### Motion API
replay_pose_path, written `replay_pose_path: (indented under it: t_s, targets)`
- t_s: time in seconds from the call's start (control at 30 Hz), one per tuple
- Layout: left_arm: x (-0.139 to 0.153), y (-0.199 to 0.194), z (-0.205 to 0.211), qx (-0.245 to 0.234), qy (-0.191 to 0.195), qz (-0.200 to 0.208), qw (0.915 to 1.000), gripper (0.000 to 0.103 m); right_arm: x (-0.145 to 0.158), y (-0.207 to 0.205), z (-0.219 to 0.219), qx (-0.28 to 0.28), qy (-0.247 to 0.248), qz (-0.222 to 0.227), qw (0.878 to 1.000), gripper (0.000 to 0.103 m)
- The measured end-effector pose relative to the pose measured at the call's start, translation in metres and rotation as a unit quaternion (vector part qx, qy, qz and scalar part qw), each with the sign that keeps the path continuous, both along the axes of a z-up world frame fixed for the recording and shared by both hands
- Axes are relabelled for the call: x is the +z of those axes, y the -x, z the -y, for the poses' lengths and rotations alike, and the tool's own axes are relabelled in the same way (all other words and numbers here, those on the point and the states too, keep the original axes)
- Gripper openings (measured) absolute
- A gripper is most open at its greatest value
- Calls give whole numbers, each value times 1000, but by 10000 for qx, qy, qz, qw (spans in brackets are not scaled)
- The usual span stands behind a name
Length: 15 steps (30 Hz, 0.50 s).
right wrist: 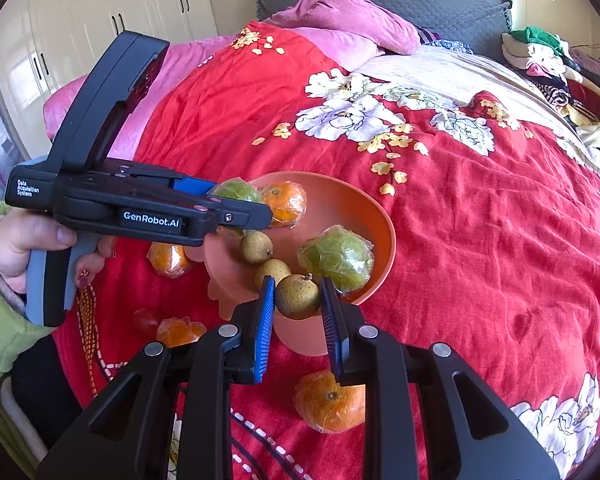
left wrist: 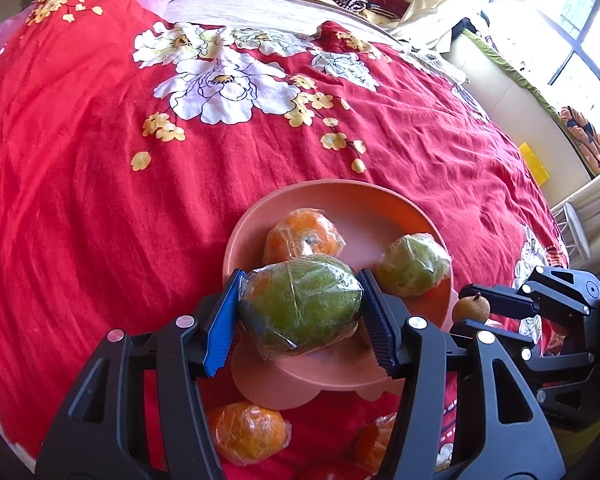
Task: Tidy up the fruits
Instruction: 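Open the right tool to drop the brown fruit while the left tool releases the green fruit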
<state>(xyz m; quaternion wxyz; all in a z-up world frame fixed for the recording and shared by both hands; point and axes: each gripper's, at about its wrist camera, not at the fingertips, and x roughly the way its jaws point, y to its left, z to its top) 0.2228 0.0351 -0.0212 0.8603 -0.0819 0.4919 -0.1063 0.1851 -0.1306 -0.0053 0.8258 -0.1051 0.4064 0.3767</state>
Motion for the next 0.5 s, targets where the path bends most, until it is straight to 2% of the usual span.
replay_pose_path:
  t_s: [0.5]
  targets:
    - [-7, -12, 2, -20, -75, -4, 10000, 48, -10, -5, -9, 65, 213, 58, 9997, 22]
